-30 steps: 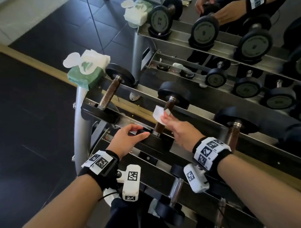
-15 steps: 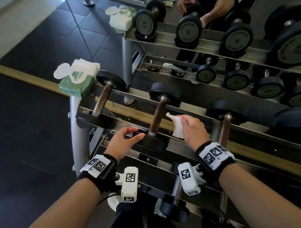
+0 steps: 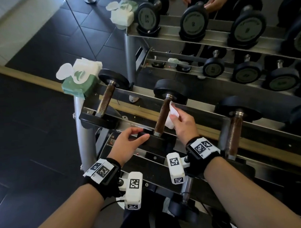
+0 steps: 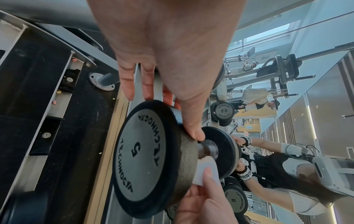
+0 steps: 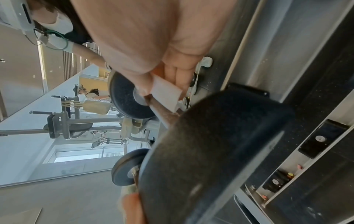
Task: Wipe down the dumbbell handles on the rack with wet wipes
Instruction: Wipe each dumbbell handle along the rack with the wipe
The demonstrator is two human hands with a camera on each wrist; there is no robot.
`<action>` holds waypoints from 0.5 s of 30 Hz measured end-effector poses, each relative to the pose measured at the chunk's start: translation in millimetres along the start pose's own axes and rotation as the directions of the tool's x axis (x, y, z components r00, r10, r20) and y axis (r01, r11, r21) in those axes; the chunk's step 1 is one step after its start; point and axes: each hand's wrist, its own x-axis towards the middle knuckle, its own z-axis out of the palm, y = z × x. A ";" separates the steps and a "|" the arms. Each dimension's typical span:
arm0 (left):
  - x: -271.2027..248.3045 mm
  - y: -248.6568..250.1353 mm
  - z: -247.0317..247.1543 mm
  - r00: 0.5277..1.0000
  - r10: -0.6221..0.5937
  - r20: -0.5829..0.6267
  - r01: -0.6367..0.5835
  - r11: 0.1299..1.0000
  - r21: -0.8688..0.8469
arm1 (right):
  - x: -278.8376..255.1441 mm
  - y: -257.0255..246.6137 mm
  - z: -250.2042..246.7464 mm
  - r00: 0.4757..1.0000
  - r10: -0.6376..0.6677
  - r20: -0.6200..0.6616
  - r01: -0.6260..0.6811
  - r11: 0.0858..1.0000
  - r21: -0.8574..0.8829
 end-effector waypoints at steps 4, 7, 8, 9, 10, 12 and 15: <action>-0.1 2.4 -0.5 1.000 -0.004 0.012 0.004 1.000 -0.022 | -6.6 7.6 4.5 0.999 0.008 0.044 -0.011 0.997 0.078; -2.3 4.6 0.4 1.000 -0.005 0.014 0.005 1.000 -0.016 | -22.0 19.1 6.4 0.990 0.033 0.136 -0.040 0.998 0.051; -3.3 5.3 0.5 1.000 -0.001 0.014 0.001 1.000 -0.016 | -27.4 22.9 6.2 0.986 0.032 0.163 -0.037 0.999 0.030; -4.7 6.5 0.5 1.000 0.001 0.020 -0.001 1.000 -0.021 | -30.9 25.0 4.6 0.983 0.028 0.180 -0.033 0.999 0.025; -6.2 8.1 0.4 1.000 0.003 0.030 -0.002 1.000 -0.028 | -31.8 24.3 1.6 0.982 0.025 0.188 -0.032 0.999 0.035; -8.0 10.9 0.1 0.999 0.002 0.040 -0.001 0.999 -0.038 | -26.3 15.4 -7.5 0.989 0.027 0.145 -0.040 0.996 0.085; -6.7 11.6 0.6 0.999 -0.006 0.033 0.008 0.999 -0.045 | -7.1 -1.1 -17.6 0.998 -0.030 -0.057 0.034 0.997 0.064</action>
